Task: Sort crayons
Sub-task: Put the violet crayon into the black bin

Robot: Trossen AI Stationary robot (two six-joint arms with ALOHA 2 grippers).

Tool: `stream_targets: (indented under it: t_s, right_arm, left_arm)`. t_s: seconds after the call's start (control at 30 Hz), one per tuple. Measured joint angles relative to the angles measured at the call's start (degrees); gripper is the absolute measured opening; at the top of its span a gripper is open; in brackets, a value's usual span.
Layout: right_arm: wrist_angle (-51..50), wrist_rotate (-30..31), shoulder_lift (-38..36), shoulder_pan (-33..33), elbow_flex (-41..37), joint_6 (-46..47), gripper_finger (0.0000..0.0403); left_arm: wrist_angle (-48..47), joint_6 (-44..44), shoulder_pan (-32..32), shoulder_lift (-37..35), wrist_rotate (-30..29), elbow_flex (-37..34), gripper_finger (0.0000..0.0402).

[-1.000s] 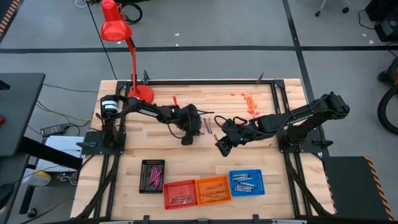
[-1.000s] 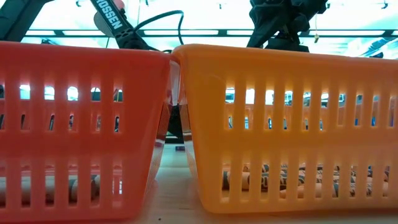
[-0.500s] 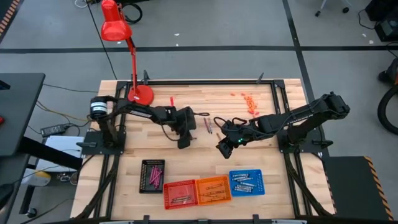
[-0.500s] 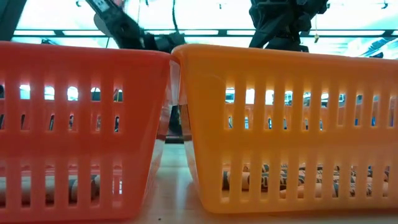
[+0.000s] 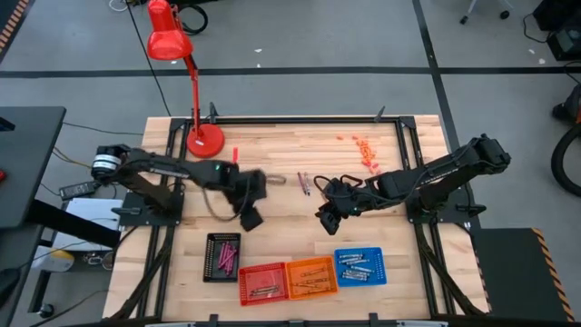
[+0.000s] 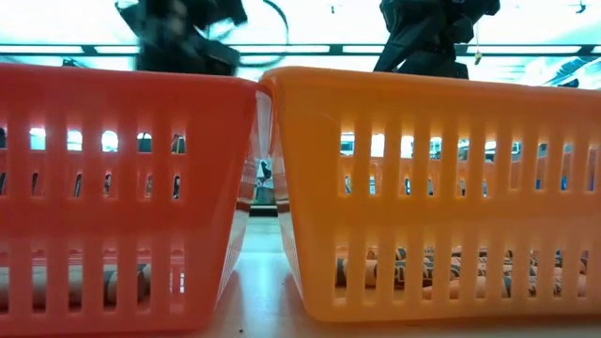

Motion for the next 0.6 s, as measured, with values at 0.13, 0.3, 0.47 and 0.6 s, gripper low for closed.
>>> stream_targets:
  t_s: [0.13,0.3,0.47,0.6]
  right_arm:
    - [0.2,4.3,0.0,1.5,0.0,0.8,0.0132]
    - [0.4,6.5,0.0,2.2,0.0,0.3,0.0132]
    - [1.7,7.4,0.0,2.1,0.0,-1.2,0.0132]
    - [4.9,8.0,0.0,1.6,0.0,-3.5,0.0132]
  left_arm:
    - [-3.1,-7.4,-7.6,-3.2,-1.3,0.0,0.0034]
    - [-5.0,-18.3,-17.4,-6.8,-9.8,0.2,0.0035]
    - [-8.3,-30.5,-29.0,-7.1,-23.4,-0.6,0.0035]
    - [-8.1,-42.9,-36.2,-6.7,-30.1,-4.0,0.0036]
